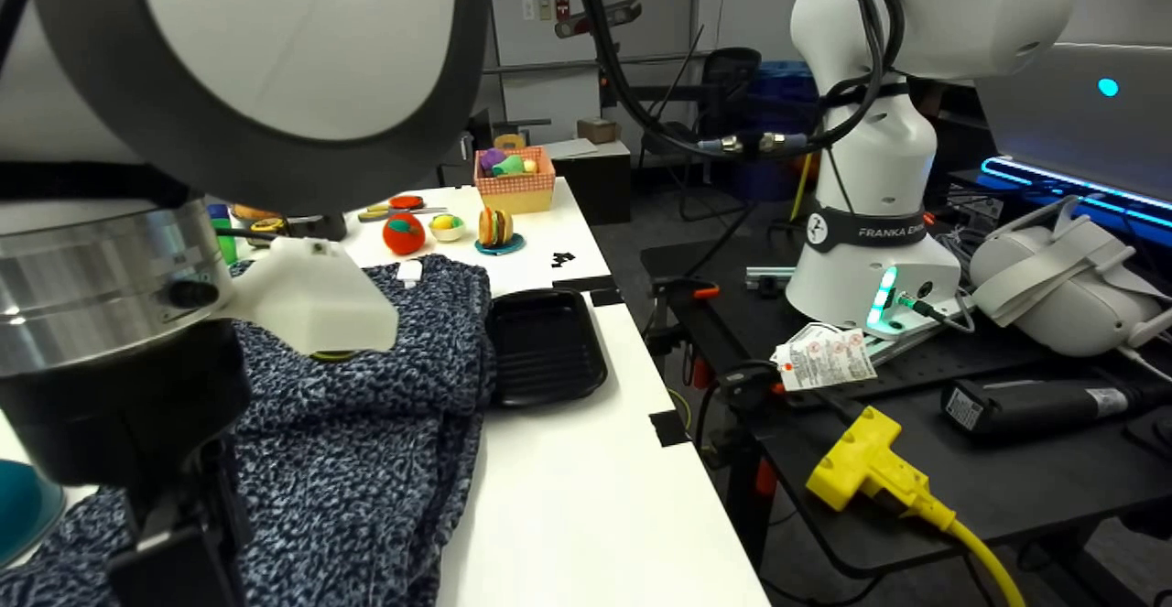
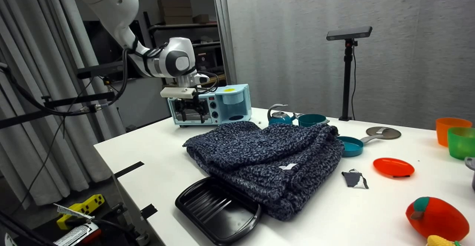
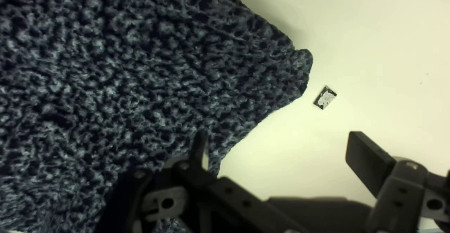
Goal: Fold the grey blanket once
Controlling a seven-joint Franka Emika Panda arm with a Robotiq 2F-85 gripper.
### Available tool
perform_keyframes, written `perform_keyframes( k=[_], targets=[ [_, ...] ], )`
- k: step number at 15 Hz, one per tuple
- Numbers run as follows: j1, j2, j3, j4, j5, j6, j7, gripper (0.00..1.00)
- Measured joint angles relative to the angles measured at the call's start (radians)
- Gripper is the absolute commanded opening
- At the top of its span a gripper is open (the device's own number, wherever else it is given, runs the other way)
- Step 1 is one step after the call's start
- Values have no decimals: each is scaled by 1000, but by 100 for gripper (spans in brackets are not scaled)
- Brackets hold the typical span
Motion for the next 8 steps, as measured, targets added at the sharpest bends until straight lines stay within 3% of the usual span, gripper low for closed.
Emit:
perform_keyframes(
  k=[8],
  targets=[
    [18, 7, -26, -6, -18, 98, 77, 100]
  ],
)
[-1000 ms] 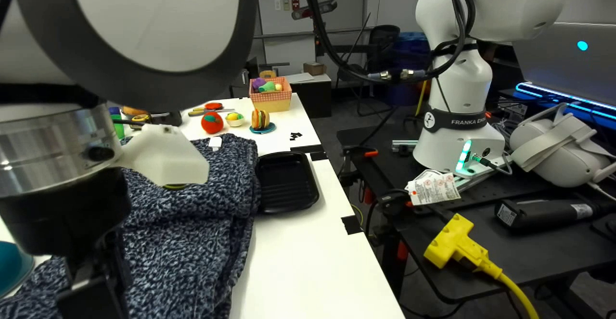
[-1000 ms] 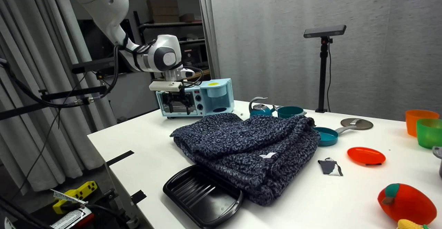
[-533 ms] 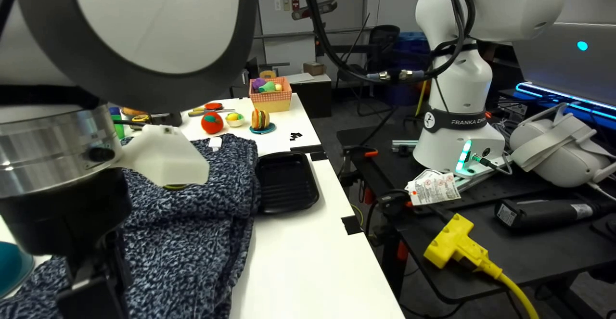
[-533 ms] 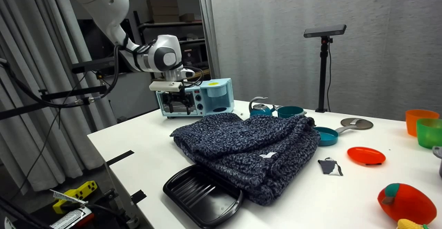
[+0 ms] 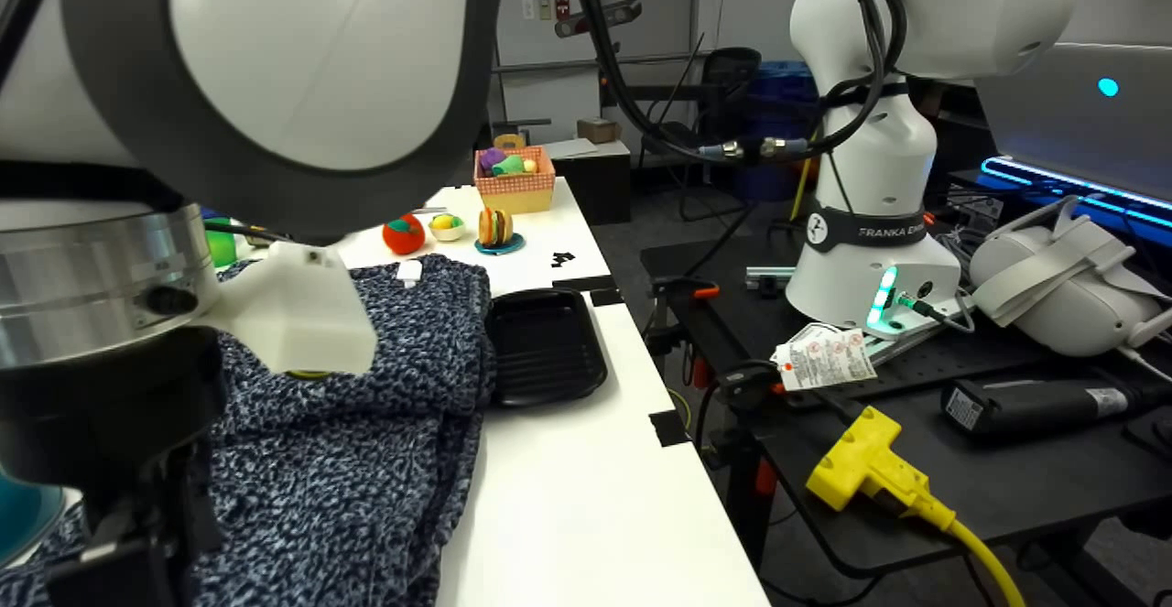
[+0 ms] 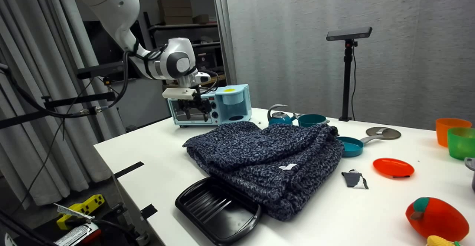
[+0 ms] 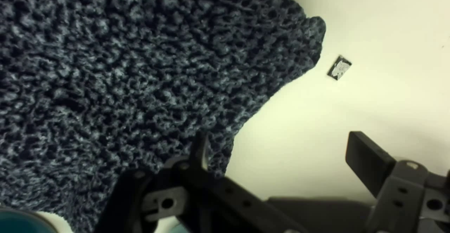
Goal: Fold the grey blanket once
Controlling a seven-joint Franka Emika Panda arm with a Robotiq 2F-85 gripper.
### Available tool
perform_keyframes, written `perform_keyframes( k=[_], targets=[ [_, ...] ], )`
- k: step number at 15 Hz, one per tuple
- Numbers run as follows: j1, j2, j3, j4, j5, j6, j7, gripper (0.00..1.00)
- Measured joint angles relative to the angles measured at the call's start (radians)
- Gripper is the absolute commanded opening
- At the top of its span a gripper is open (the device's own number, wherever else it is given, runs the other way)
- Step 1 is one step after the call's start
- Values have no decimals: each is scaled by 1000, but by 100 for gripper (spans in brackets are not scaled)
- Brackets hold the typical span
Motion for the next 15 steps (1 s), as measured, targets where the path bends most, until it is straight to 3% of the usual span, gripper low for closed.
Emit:
perform_keyframes(
  k=[5, 15],
  targets=[
    [14, 12, -13, -9, -1, 88, 31, 100],
    [24, 13, -15, -14, 1, 94, 57, 100]
  ],
)
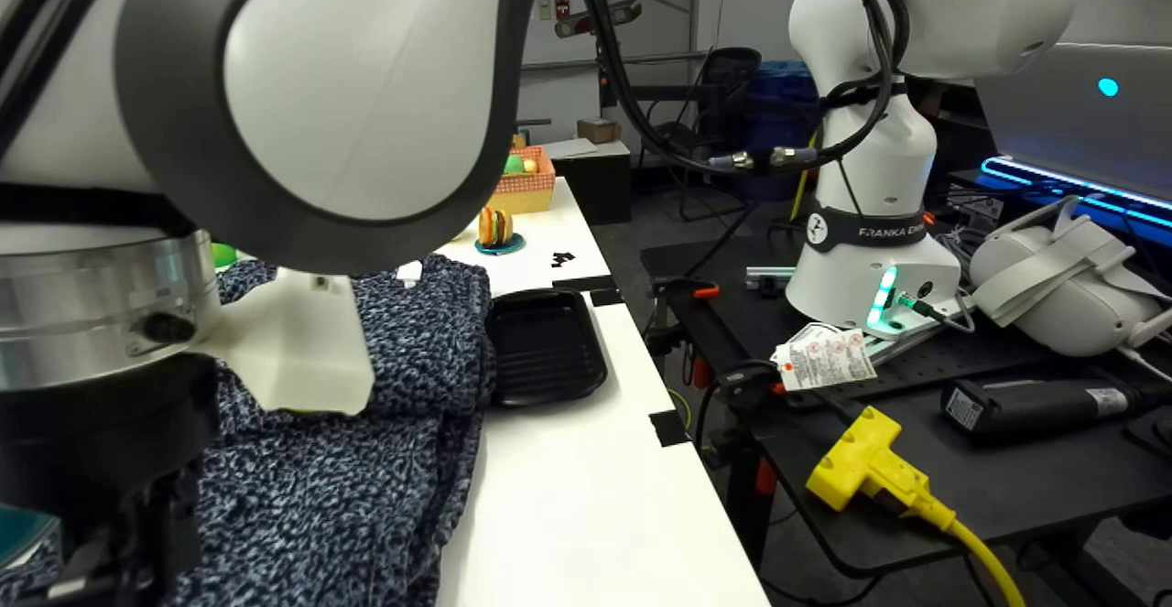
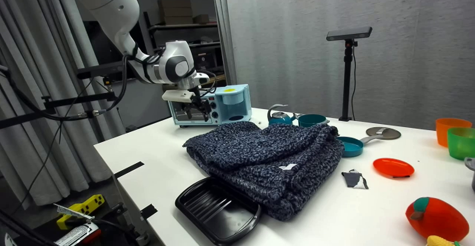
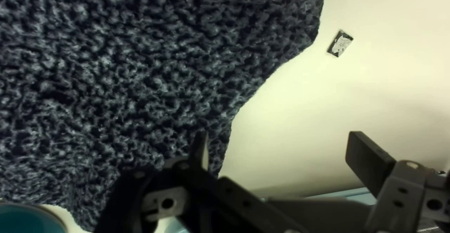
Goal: Fold the grey blanket once
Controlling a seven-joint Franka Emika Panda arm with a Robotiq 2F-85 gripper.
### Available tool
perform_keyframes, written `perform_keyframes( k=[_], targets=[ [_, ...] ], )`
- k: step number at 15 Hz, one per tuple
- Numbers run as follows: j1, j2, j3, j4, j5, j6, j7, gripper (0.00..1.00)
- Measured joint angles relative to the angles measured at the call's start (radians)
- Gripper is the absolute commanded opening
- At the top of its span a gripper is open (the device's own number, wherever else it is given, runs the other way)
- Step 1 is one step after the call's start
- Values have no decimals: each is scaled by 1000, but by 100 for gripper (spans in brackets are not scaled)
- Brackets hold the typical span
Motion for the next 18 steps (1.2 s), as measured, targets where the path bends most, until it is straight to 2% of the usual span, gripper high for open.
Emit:
perform_keyframes(
  k=[8, 18],
  targets=[
    [1, 0, -5, 0, 0, 0, 13, 100],
    [30, 0, -44, 0, -16, -8, 85, 100]
  ],
)
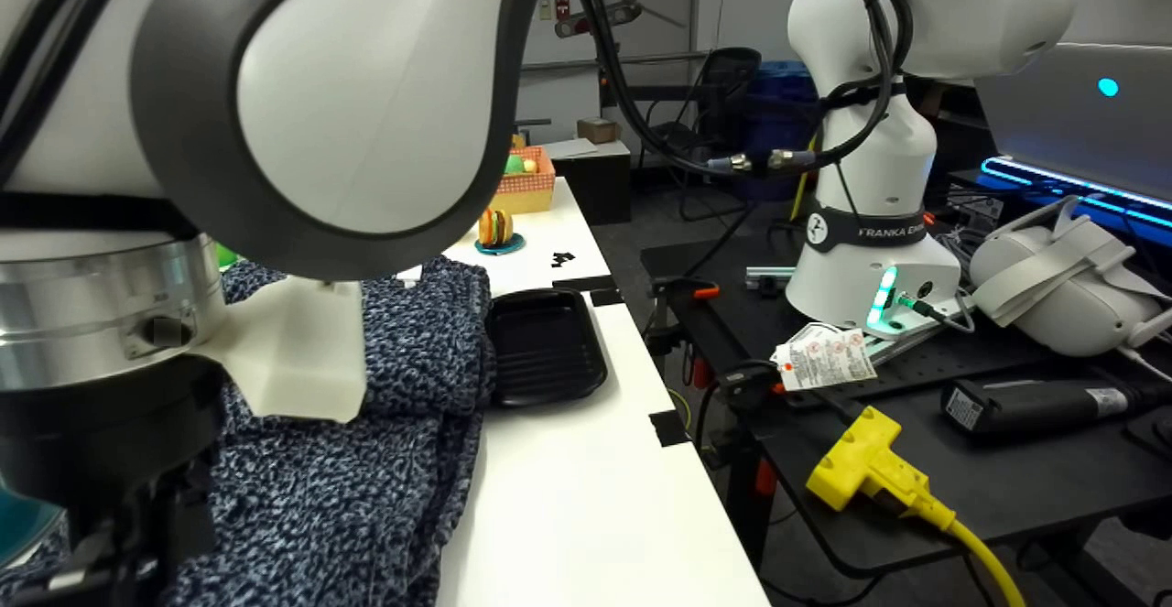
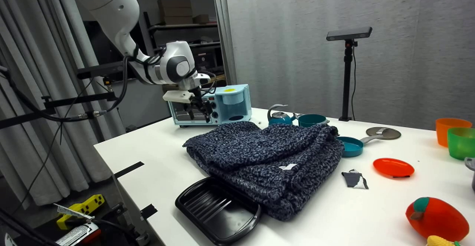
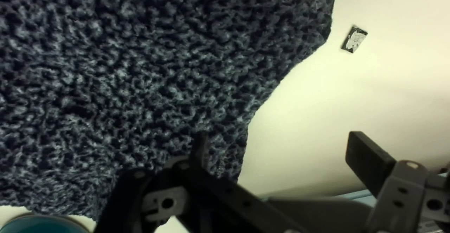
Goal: Fold the grey blanket once
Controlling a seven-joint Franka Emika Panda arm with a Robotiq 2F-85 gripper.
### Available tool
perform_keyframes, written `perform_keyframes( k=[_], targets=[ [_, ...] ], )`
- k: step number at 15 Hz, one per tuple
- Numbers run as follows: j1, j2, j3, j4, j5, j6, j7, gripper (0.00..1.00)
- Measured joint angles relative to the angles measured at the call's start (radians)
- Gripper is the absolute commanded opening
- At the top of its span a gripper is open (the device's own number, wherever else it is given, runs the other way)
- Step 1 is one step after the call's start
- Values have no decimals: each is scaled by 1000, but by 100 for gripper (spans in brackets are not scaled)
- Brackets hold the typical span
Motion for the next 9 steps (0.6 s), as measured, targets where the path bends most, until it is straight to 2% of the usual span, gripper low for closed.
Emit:
perform_keyframes(
  k=[9],
  targets=[
    [2, -4, -1, 5, -25, -130, -2, 100]
  ],
)
